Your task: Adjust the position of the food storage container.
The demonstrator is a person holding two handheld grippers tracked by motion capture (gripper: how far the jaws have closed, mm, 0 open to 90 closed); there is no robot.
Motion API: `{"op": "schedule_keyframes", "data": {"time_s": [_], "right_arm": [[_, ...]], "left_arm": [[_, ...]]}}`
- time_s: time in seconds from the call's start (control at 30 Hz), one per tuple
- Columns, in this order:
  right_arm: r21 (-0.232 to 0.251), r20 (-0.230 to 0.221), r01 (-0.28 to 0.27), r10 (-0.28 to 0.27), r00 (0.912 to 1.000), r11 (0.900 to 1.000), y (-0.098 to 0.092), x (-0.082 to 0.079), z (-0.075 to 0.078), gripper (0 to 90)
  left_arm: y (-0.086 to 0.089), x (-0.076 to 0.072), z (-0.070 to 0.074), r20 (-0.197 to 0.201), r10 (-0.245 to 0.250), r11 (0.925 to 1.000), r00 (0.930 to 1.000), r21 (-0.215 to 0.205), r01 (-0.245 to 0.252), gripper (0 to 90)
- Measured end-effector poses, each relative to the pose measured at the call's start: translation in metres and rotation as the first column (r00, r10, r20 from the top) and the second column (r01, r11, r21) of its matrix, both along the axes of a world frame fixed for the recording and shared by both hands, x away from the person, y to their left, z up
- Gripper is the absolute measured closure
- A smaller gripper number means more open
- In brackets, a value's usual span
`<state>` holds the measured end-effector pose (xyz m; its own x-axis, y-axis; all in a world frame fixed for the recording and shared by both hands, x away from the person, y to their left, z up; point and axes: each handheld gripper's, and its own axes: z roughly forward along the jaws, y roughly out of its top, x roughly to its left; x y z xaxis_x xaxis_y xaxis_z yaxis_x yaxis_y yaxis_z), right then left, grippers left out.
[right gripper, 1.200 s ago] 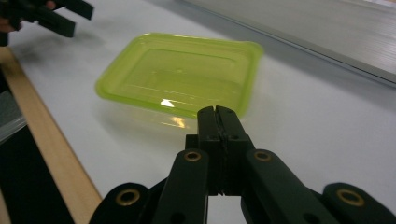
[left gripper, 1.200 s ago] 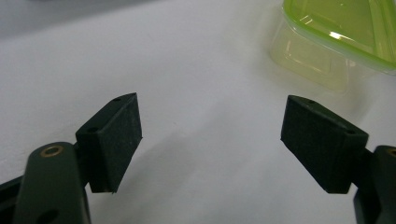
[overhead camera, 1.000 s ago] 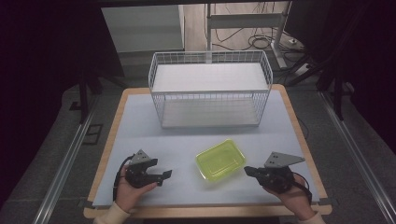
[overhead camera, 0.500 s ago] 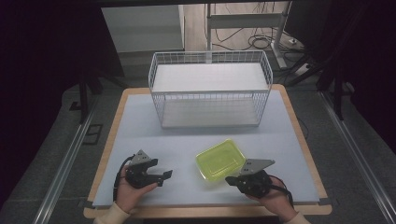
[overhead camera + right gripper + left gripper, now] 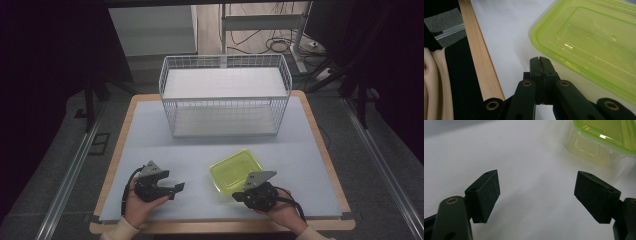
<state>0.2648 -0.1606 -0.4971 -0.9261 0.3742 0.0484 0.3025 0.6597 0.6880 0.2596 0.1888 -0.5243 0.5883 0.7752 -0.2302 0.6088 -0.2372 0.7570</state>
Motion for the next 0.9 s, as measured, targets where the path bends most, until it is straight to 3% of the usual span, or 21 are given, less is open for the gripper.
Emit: {"op": "schedule_keyframes", "data": {"time_s": [0.43, 0.9], "right_arm": [[-0.016, -0.01, -0.01, 0.01, 0.9999, 1.0, 0.017, 0.002, -0.003, 90.0], [-0.019, -0.018, 0.069, -0.07, 0.9974, 0.997, 0.05, 0.011, -0.009, 90.0]], "left_arm": [[-0.001, -0.001, 0.001, 0.013, 0.0, 1.0, 0.9999, -0.004, 0.0, 20.9], [0.003, 0.0, 0.0, 0.014, 0.004, 1.0, 0.9999, -0.001, -0.004, 21.1]]}}
